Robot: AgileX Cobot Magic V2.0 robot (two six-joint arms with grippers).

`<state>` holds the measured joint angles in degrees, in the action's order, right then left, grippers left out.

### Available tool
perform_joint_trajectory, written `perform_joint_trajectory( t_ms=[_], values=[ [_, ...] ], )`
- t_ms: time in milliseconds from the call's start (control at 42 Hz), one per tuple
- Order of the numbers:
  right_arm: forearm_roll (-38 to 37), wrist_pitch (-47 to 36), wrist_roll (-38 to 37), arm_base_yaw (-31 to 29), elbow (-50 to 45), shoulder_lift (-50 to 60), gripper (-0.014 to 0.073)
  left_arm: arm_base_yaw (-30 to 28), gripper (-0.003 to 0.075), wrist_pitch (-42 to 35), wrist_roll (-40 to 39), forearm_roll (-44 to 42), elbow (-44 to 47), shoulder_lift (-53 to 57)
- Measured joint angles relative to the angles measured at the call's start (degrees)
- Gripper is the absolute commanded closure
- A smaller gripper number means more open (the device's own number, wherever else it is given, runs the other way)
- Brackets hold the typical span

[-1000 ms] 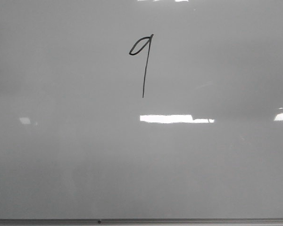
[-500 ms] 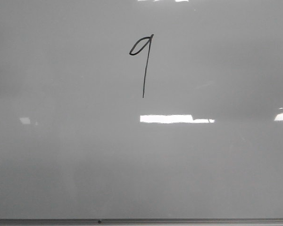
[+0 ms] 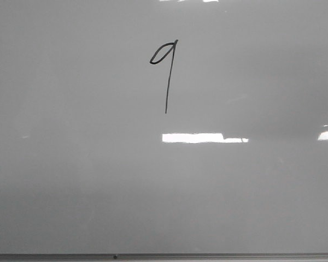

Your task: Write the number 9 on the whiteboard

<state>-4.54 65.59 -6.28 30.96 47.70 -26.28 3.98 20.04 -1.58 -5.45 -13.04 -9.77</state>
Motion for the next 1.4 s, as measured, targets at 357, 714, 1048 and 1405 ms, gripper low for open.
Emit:
perform_joint_trajectory(
  t_ms=[357,714,1048,1405],
  values=[
    [-0.1,0.0,0.0,0.0,0.0,0.0,0.0661,-4.25,0.0739,-14.65,0.0,2.45,13.33,9.77],
    [-0.1,0.0,0.0,0.0,0.0,0.0,0.0661,-5.6,0.0739,-15.48,0.0,4.15,13.33,10.11],
    [-0.1,0.0,0.0,0.0,0.0,0.0,0.0661,-5.6,0.0739,-15.48,0.0,4.28,13.33,10.11],
    [-0.1,0.0,0.0,0.0,0.0,0.0,0.0661,-5.6,0.0739,-15.48,0.0,4.32,13.33,10.11]
  ],
)
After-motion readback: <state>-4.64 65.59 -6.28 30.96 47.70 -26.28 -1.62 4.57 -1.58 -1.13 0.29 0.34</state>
